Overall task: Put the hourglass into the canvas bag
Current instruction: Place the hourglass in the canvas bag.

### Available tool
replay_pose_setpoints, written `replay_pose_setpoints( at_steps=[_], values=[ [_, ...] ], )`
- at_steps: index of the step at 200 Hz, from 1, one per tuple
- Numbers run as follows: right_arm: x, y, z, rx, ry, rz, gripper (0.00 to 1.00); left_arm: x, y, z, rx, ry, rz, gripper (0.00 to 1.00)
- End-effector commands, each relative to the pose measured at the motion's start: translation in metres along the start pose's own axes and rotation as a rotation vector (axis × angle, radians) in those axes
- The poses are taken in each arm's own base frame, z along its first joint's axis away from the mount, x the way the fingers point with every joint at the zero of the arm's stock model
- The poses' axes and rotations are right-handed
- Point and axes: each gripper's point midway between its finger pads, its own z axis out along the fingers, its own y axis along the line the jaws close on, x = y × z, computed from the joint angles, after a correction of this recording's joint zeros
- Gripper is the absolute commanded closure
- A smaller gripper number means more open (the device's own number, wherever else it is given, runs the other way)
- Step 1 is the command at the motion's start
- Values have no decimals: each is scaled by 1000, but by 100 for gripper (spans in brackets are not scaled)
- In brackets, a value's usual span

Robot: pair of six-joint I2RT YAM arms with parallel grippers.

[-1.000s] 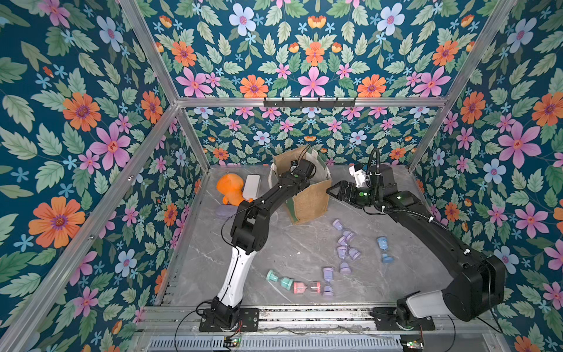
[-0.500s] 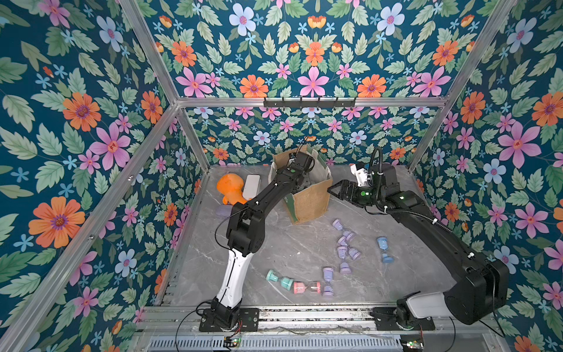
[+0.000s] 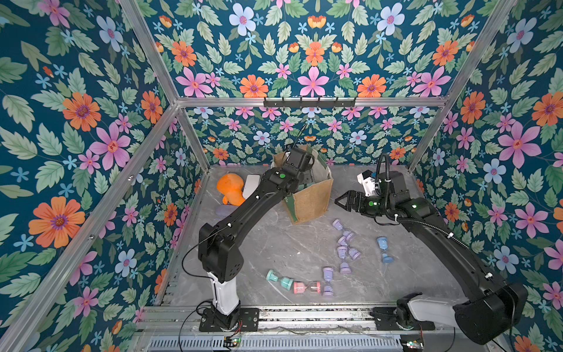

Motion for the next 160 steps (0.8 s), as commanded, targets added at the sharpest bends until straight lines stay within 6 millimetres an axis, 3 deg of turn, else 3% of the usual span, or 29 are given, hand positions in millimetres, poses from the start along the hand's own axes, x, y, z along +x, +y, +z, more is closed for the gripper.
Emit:
replay_pose_setpoints(
  at_steps=[1, 36, 70, 121, 160],
  values=[
    [24, -16, -7, 68, 57, 12, 1, 8, -5, -26, -17, -41, 15, 25],
    [57, -39, -14, 131, 103, 36, 1, 44, -27, -62, 26, -24, 34, 25],
    [88, -57, -19, 173, 155, 79, 1, 86, -49, -77, 68, 32, 37, 25],
    [125, -84, -28, 255, 196, 144, 1, 170, -83, -57, 136, 218, 51, 24],
    [145, -100, -33, 309, 214, 204, 1, 226, -88, -30, 113, 366, 40, 25]
  ],
)
